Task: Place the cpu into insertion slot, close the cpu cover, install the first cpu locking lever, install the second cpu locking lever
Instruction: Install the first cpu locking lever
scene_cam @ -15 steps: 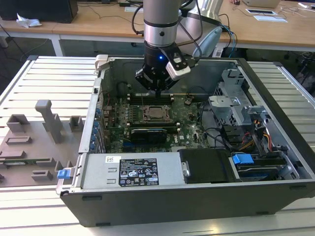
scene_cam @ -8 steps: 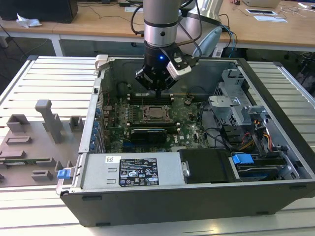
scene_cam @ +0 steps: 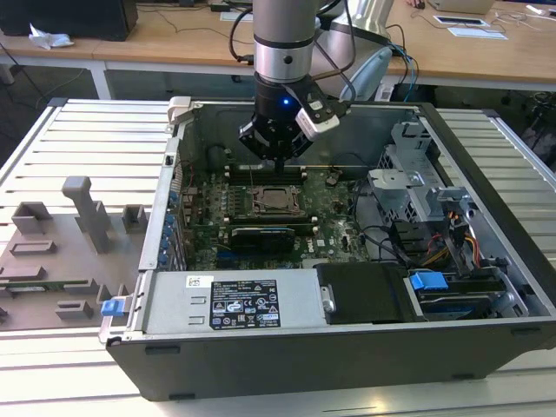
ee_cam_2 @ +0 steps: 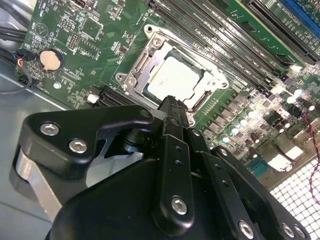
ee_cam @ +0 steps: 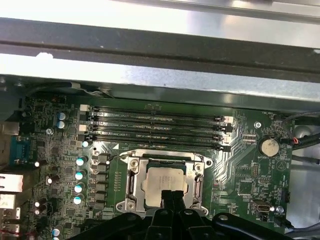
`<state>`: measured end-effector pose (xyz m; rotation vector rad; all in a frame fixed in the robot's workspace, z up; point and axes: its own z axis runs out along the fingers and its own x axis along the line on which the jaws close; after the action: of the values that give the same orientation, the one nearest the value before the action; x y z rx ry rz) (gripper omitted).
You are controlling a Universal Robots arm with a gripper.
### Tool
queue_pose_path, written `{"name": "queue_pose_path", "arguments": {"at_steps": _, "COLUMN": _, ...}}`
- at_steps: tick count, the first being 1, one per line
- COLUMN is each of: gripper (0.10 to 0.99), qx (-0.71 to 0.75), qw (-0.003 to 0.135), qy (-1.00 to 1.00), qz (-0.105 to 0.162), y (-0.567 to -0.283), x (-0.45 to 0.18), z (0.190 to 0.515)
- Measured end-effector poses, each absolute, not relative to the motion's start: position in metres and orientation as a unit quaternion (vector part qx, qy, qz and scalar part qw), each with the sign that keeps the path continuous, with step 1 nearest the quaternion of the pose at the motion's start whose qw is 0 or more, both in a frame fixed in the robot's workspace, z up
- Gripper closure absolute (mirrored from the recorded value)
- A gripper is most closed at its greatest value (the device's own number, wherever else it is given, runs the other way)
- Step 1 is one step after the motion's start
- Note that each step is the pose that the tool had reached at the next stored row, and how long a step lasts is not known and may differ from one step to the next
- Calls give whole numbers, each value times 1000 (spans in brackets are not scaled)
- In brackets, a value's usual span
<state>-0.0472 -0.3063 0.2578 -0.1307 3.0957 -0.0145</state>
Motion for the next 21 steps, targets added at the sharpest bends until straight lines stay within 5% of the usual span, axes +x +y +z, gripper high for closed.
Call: {"name": "queue_pose_path", "arguments": {"at_steps": 21, "gripper": 980, "qx": -76, "qw": 22, "qy": 997, "qz": -4, "y": -306, "x": -48, "z": 258}}
